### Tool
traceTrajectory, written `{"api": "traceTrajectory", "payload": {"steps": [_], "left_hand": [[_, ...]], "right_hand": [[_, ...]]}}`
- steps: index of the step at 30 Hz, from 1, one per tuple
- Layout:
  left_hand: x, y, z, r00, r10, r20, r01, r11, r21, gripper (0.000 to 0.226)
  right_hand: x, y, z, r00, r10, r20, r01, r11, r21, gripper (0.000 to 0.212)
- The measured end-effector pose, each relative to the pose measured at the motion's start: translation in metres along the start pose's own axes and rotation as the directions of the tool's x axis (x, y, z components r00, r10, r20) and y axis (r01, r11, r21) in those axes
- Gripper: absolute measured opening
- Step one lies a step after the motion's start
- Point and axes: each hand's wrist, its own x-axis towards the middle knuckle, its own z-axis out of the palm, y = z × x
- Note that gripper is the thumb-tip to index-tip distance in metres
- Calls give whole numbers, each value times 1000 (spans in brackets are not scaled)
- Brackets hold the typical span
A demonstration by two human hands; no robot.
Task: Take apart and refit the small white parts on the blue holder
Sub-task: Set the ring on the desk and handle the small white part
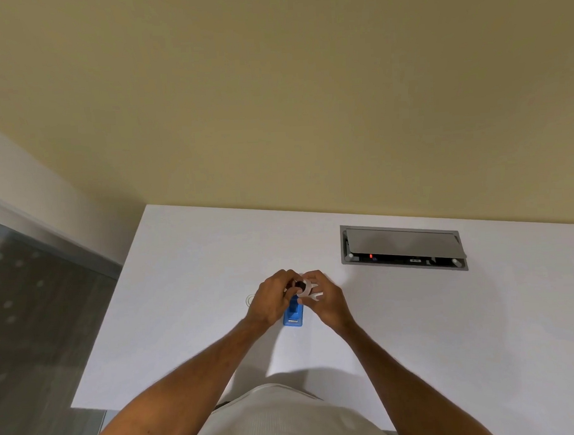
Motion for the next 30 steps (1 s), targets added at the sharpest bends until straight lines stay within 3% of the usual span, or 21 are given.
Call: {"api": "traceTrajectory", "payload": {"steps": [10,18,30], "left_hand": [[2,6,-1,999,7,39,-6,1000,-8,23],[4,10,1,1000,-21,-6,21,1000,1,18],[3,12,0,1000,-1,-4,1,998,57,21]], "right_hand": [[0,-2,-3,997,68,-19,-66,994,86,45],[3,-5,-5,998,59,-19,-56,992,110,47],[3,-7,-6,998,57,-19,-56,997,54,47]]}}
